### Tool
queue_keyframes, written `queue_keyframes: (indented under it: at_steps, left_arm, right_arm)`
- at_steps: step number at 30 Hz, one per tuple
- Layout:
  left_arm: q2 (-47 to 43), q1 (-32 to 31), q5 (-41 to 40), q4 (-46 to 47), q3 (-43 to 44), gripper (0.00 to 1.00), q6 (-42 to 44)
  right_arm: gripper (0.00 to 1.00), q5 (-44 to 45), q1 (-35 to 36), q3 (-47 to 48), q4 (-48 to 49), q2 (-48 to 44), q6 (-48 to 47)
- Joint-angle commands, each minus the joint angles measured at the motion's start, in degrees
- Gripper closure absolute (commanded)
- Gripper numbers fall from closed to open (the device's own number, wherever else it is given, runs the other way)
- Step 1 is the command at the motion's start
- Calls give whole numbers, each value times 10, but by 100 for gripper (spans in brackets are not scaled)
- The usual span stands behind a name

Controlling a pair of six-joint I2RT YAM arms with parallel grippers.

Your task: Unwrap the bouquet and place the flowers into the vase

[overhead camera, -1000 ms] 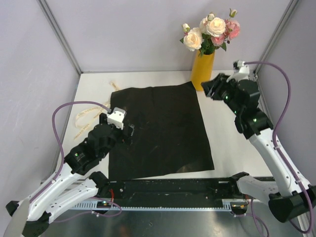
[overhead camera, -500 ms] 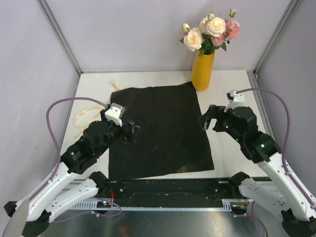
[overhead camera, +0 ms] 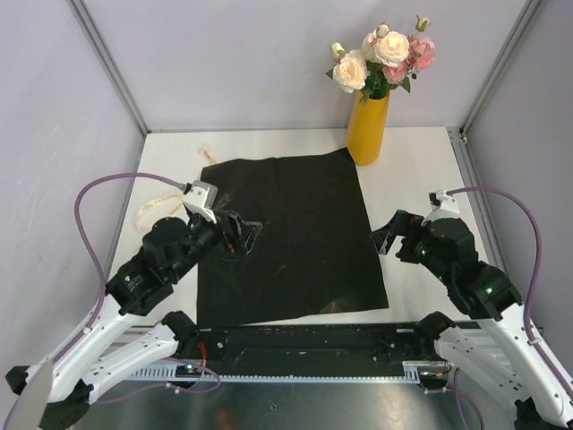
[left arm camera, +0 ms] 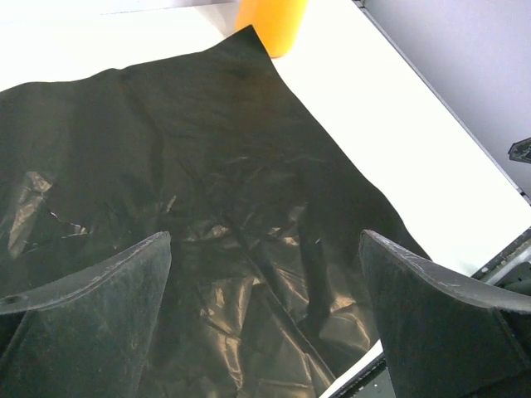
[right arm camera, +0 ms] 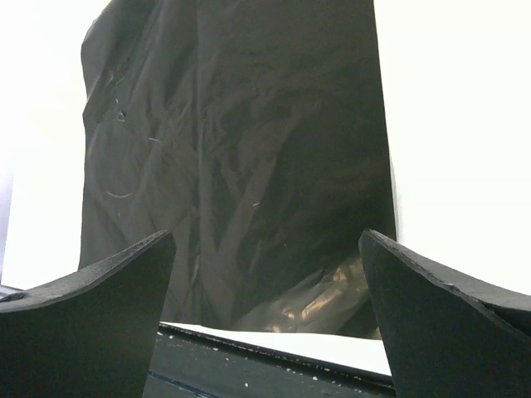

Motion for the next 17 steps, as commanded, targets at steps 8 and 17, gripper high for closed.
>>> queue_keyframes:
  at_steps: [8,17]
  left_arm:
    - [4,1,3,37,-10,0,-29]
    - [11,0,3,40,1,0,-23]
  right_arm:
    - [1,15,3,5,42,-32,-8]
    - [2,17,2,11,51,-30,-2]
